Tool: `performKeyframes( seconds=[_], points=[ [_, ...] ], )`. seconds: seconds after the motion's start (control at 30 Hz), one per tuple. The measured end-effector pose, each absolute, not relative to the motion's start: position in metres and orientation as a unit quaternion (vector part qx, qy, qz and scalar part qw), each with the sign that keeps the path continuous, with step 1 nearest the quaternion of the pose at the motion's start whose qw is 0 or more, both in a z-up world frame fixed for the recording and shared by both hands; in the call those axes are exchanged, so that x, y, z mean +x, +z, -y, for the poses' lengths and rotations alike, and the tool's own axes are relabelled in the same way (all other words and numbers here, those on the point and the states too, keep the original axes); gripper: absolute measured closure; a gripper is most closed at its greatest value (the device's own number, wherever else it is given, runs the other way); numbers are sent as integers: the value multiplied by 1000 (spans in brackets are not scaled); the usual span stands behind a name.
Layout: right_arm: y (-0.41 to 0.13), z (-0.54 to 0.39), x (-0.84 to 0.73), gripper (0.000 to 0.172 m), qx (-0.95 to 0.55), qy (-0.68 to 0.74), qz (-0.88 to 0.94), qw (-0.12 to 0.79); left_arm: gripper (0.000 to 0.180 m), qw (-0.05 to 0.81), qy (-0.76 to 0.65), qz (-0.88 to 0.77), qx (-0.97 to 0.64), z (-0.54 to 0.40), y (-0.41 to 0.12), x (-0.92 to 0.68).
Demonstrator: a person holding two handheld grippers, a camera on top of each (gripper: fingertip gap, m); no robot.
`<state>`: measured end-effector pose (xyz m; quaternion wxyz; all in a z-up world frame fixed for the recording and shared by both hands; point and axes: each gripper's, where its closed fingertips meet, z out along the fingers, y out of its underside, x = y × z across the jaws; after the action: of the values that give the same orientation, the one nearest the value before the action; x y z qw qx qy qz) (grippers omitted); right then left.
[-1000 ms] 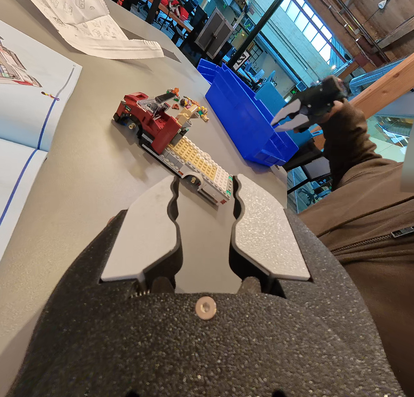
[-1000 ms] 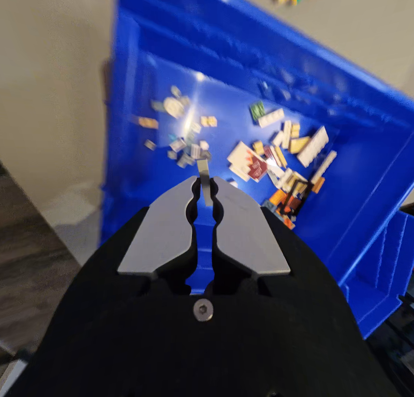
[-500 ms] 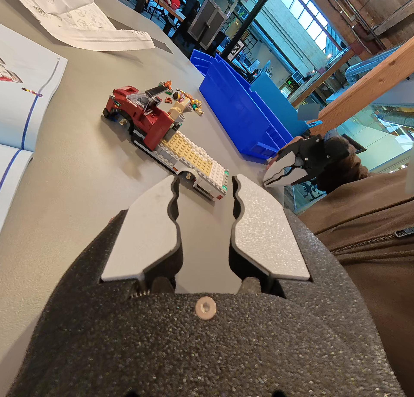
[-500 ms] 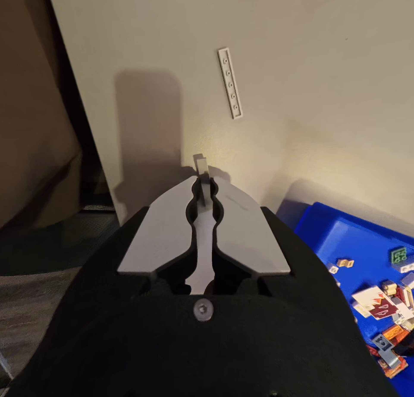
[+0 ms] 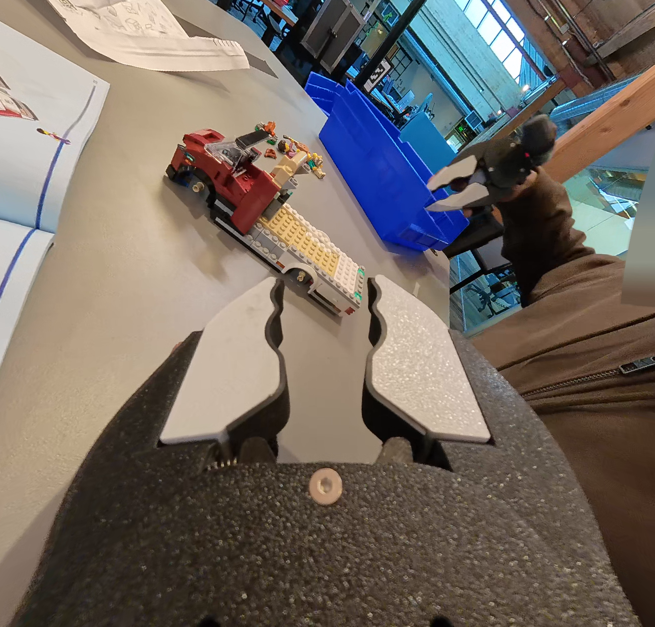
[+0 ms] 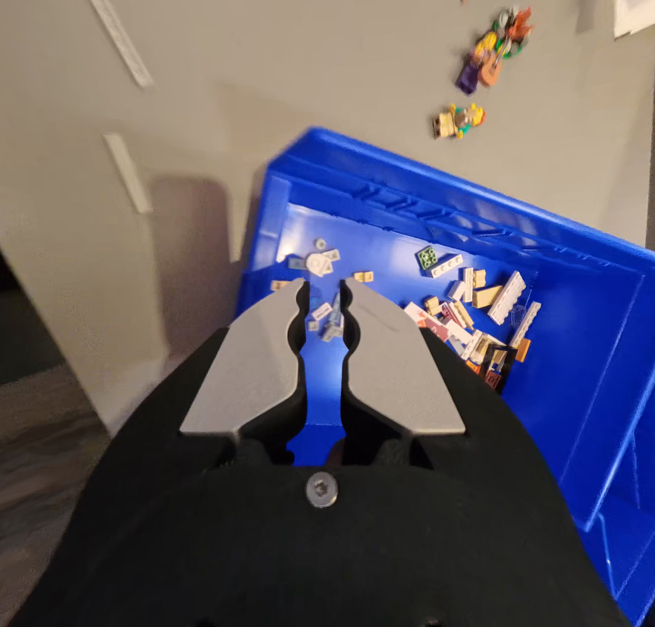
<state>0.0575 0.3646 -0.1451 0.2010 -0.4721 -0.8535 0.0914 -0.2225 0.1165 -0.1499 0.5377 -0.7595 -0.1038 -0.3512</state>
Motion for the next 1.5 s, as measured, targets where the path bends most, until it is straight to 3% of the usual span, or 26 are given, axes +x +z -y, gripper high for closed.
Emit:
performKeyframes(
  seconds=[0.17,0.37,0.5,1.0,1.3,1.5],
  points=[
    [-192,-379,51,149,-446,94,884,107,134,545,-335,114,-760,-117,-150,-226],
    [-219,-376,49,148,-438,106,891,62,134,539,-335,133,-761,-119,-153,-231],
    [-218,-378,50,158,-441,109,889,67,134,526,-343,140,-765,-122,-157,-232],
    [-209,-397,64,152,-450,83,886,82,134,519,-341,140,-771,-123,-159,-232],
    [-204,-367,89,161,-418,80,905,18,134,512,-343,143,-775,-124,-161,-232],
    [-197,-345,40,152,-388,119,910,88,134,514,-338,142,-775,-124,-161,-232]
  ],
)
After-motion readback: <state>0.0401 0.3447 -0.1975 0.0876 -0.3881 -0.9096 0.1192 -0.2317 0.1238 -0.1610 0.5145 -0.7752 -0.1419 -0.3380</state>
